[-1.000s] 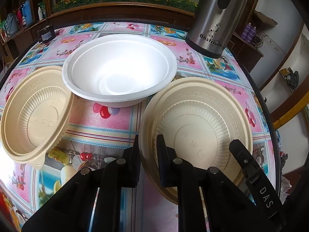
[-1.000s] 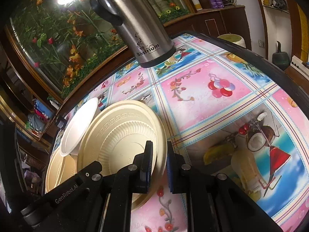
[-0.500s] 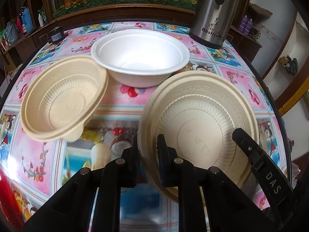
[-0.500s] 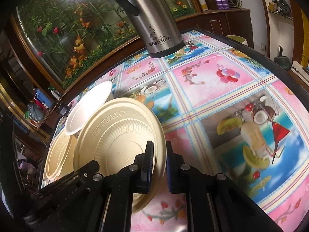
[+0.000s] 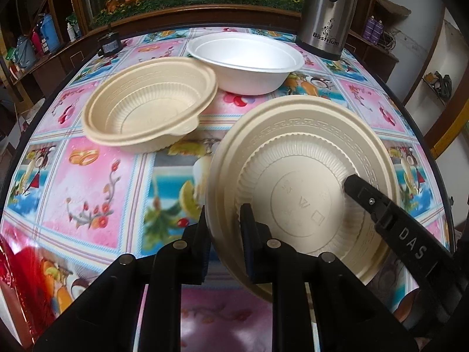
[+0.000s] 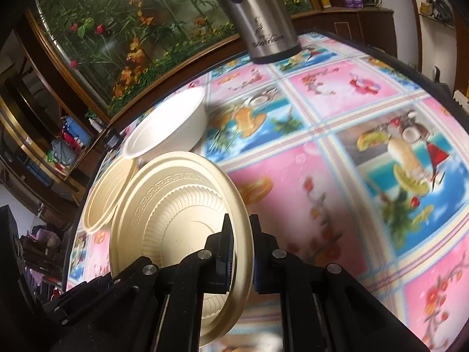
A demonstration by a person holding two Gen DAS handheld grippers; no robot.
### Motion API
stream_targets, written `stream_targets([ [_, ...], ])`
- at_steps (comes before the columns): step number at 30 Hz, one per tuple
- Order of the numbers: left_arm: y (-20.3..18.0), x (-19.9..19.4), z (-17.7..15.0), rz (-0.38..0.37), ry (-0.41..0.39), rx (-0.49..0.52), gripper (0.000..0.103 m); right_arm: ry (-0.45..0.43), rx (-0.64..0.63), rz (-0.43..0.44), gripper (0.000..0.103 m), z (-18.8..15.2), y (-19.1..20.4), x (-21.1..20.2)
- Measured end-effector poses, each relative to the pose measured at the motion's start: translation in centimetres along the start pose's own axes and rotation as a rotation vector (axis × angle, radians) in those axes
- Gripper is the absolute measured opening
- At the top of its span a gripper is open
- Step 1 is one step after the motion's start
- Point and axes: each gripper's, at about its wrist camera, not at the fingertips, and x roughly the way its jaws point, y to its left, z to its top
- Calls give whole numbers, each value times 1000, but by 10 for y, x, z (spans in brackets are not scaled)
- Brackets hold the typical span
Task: Organize plates and bowls
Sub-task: 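Carry the beige plates with both grippers onto the red and white plate stack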
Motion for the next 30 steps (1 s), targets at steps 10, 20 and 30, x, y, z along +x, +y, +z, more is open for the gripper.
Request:
stream_targets([
  [10,23,-17,-25,-1,15,-16,17,-7,-26,13,8,-37,21,-16],
  [20,51,-36,-55,24,18,-27,18,12,-45,47,9,-67,45,-27],
  [30,103,-90,-72,90,-72,-87,17,28,-128,130,9,-90,104,-51],
])
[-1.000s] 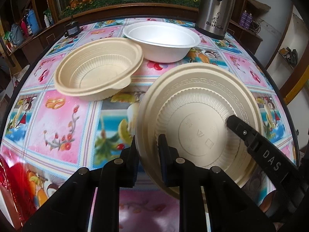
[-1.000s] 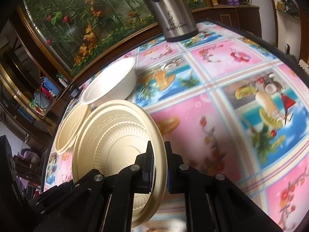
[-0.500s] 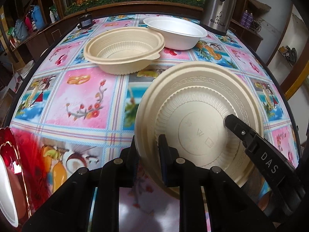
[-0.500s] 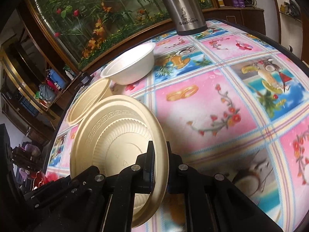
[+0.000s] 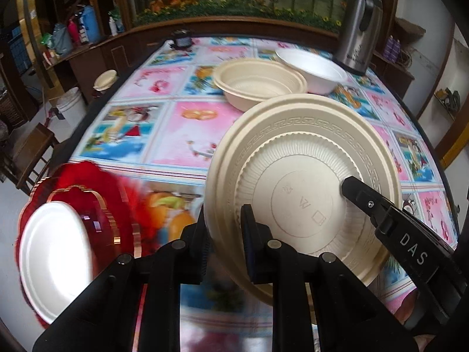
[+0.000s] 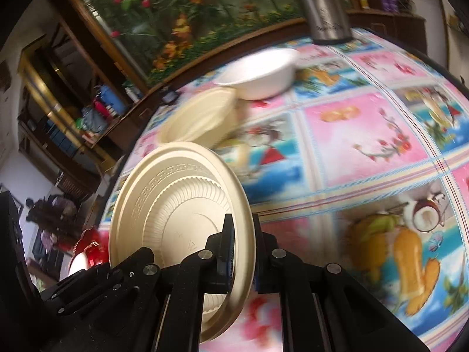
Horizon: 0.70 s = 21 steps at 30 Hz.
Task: Organize plates and bowls
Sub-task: 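Carry the beige plates with both grippers onto the red and white plate stack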
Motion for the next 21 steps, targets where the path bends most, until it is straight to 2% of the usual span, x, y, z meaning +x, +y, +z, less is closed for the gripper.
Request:
stream_targets([
  [7,54,-43,-8,66,-98,-62,17,6,-85,94,9,-8,65,-12],
  [12,98,-62,-20,128,-134,-126,18,33,-171,141,9,-22,115,-9],
  [17,143,-68,-35,158,-129,-210,18,72,-273,180,10,-44,167,3],
  [21,169,-63,-45,169,-105,-260,18,104,-329,193,10,-61,194,13],
])
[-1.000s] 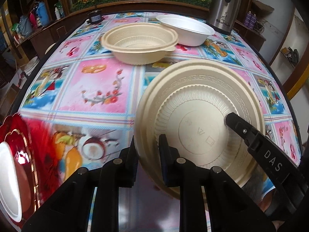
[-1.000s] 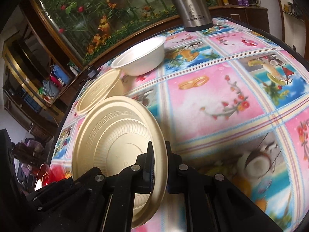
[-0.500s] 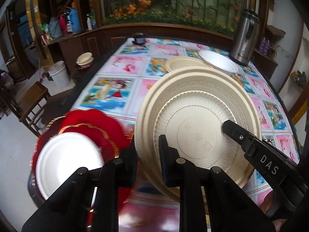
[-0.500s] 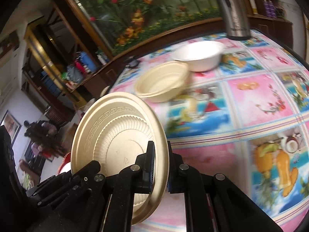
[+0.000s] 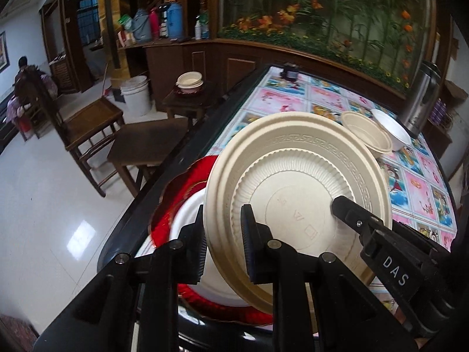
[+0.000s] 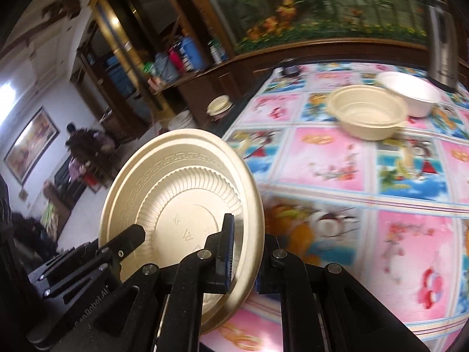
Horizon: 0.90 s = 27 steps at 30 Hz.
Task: Organize plates and bowls
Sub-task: 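Carry the beige plates with both grippers onto the red and white plate stack, then open both grippers to release the beige plates on the stack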
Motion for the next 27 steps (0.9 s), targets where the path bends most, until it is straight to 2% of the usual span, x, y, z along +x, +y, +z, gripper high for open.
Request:
stream_targets([
  [10,25,15,-14,15,51,-37,18,62,-60,-7,11,-19,27,33],
  [16,32,14,-15,6,56,-57,18,53,-95,-19,11,-22,34,35],
  [18,33,14,-15,3,59,-62,18,44,-113,-29,15,-23,37,35],
  [22,36,10,-14,49,35,-66,20,10,-149,-40,16,-22,41,31],
  [23,37,9,-13,58,30,-69,20,-2,-160,-40,22,-21,42,29],
  [24,39,8,-12,62,27,-74,22,-12,-166,-41,25,-19,42,27],
  [26,44,4,-10,82,12,-95,33,-44,-180,-39,34,-15,41,20],
  [27,46,0,-9,99,-8,-106,42,-57,-184,-37,35,-14,40,17],
])
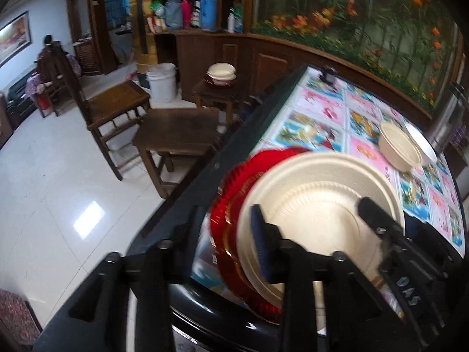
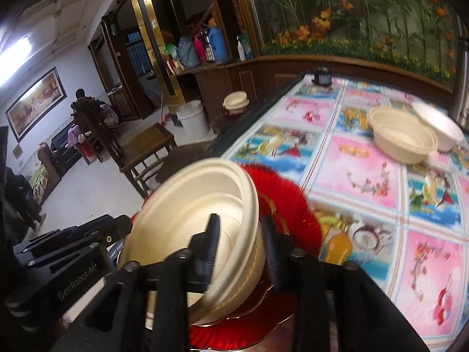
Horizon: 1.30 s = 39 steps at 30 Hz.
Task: Organize plates and bowls
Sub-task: 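Open both grippers to release the beige plates on the stack, then move the left gripper to the beige bowl and grasp its rim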
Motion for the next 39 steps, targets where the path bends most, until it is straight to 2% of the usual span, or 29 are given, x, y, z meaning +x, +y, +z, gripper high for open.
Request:
stream_targets([
  [1,1,-3,2,14,-18,-8,50,-28,-2,1,37,2,-4,-6],
  [3,3,-12,4,45,-71,-24,59,-71,2,-5,42,5,-14,-13],
  [5,1,-21,6,51,-115,-31,66,-124,29,-37,56,10,-34,-21],
  [7,-7,-30,7,45,-152,-24,79,-161,73,-74,62,13,-60,-25],
  [12,-54,-43,9,1,-193,89,81,-171,201,-142,64,20,-131,-26],
  [16,-109,-38,17,-41,-163,212,83,-174,271,-183,66,23,-188,-26],
  [19,-149,-30,24,-51,-142,265,83,-205,315,-214,66,22,-232,-29],
  [22,-189,-16,37,-39,-140,292,83,-228,426,-192,68,17,-281,-32],
  [24,-216,0,47,-24,-128,291,83,-203,501,-220,68,14,-313,-25],
  [26,-234,14,55,-11,-118,270,83,-212,557,-195,70,15,-336,-26],
  [29,-258,44,67,15,-74,227,83,-246,537,-227,70,20,-347,-31],
  [33,-275,74,79,99,-74,166,83,-243,570,-176,70,22,-362,-29],
  [39,-286,98,88,154,-66,103,83,-239,616,-125,70,24,-367,-26],
])
